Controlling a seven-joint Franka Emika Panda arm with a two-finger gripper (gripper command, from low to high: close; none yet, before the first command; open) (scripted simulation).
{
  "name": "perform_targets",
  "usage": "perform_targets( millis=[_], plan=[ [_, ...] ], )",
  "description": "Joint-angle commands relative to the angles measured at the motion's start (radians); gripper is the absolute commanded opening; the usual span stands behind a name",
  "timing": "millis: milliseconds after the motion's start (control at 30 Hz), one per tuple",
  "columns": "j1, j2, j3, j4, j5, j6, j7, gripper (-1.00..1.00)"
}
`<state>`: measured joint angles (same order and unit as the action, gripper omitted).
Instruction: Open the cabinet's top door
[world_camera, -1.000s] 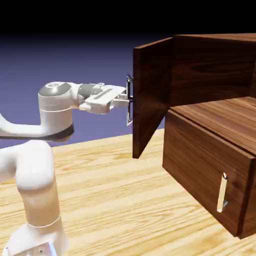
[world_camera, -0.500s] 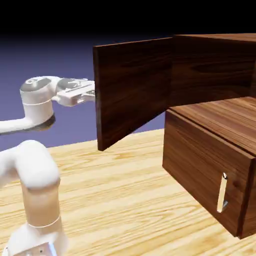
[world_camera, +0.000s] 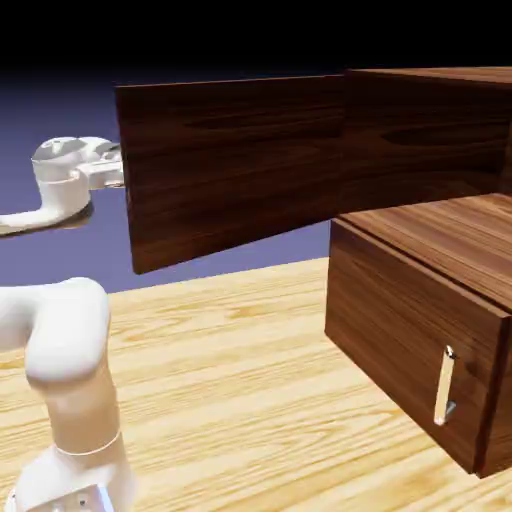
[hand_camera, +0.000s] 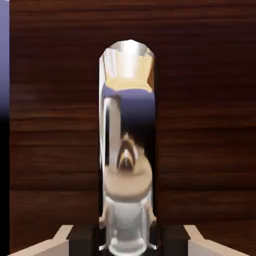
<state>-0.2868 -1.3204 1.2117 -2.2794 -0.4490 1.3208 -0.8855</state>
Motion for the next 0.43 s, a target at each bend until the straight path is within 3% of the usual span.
perform_targets(
  millis=[0,400],
  plan=[
    [-0.029,0.001,0.015,0.036,0.009,-0.026,-0.004,-1.0],
    [-0.366,-0.013,0.143,0.471,0.068,-0.328,-0.076,-1.0]
  ],
)
